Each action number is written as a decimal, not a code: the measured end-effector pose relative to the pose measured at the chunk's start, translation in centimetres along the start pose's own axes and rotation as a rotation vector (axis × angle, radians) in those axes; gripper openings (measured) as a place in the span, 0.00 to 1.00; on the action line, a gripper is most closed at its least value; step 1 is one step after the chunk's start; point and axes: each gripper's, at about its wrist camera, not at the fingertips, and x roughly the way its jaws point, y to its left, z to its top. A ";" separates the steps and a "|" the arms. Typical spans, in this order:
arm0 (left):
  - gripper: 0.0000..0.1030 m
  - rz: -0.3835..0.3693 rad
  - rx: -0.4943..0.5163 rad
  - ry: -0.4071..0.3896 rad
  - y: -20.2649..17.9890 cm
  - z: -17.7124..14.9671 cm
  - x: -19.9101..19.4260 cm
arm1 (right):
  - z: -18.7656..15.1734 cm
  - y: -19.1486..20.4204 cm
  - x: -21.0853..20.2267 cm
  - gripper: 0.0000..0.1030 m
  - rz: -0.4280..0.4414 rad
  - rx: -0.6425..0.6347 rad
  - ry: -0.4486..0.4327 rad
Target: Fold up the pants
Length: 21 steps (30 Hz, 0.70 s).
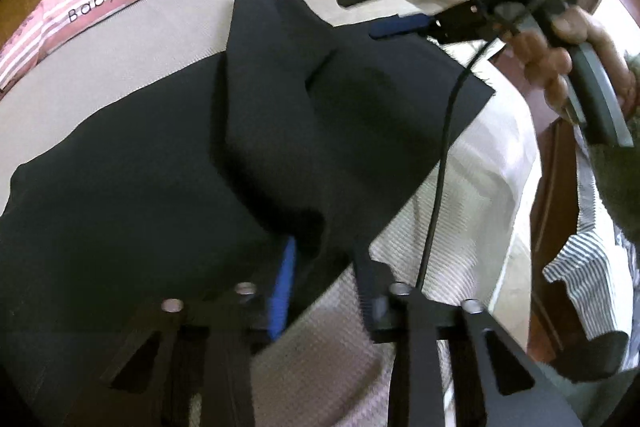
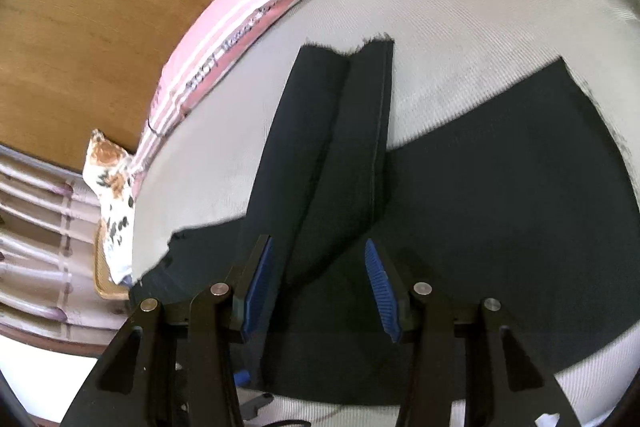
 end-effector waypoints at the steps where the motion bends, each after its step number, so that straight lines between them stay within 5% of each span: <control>1: 0.20 0.015 -0.005 0.004 0.1 0.1 0.4 | 0.9 -0.4 0.3 0.44 0.016 0.010 -0.011; 21: 0.15 -0.081 -0.133 -0.007 2.9 -0.6 0.5 | 11.1 -1.3 8.9 0.44 0.100 0.089 -0.030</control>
